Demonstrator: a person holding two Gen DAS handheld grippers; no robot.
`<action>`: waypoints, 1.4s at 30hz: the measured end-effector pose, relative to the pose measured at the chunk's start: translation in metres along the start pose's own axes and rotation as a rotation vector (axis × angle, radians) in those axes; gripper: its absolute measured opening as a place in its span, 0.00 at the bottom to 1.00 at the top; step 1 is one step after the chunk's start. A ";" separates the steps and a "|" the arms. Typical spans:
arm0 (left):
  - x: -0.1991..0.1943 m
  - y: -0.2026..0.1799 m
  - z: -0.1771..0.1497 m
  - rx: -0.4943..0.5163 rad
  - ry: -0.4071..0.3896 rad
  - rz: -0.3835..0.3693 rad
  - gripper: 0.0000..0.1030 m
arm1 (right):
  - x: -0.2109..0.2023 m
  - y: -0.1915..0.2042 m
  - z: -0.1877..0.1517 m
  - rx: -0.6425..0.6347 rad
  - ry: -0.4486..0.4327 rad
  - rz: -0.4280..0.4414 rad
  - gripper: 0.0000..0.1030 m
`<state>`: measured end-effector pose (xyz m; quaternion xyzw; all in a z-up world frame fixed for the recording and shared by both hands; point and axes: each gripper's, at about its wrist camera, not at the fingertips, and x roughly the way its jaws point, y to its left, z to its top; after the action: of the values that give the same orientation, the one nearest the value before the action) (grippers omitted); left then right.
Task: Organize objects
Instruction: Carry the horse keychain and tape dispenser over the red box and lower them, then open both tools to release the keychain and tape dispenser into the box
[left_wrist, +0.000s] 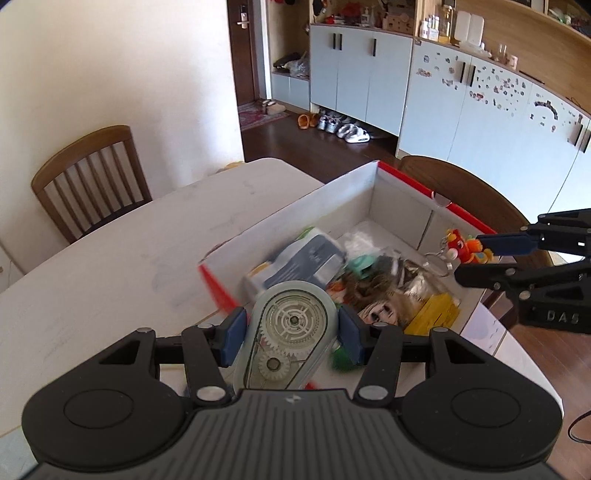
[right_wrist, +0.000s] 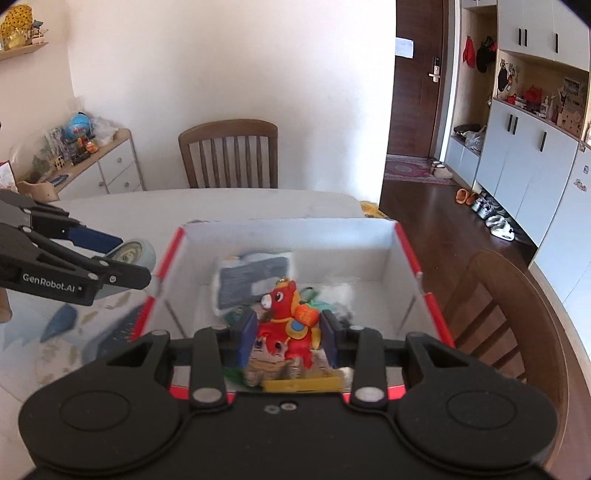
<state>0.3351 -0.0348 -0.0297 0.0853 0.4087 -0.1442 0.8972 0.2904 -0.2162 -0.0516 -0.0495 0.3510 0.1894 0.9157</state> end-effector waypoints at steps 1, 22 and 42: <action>0.005 -0.004 0.004 0.002 0.005 -0.001 0.52 | 0.002 -0.004 0.000 -0.004 0.004 -0.002 0.34; 0.116 -0.050 0.046 0.018 0.108 -0.022 0.52 | 0.068 -0.028 -0.013 -0.127 0.146 0.046 0.34; 0.138 -0.051 0.028 0.009 0.157 -0.042 0.52 | 0.074 -0.038 -0.016 -0.125 0.182 0.074 0.45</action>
<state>0.4244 -0.1170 -0.1177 0.0919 0.4789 -0.1576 0.8587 0.3456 -0.2315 -0.1137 -0.1104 0.4220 0.2394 0.8674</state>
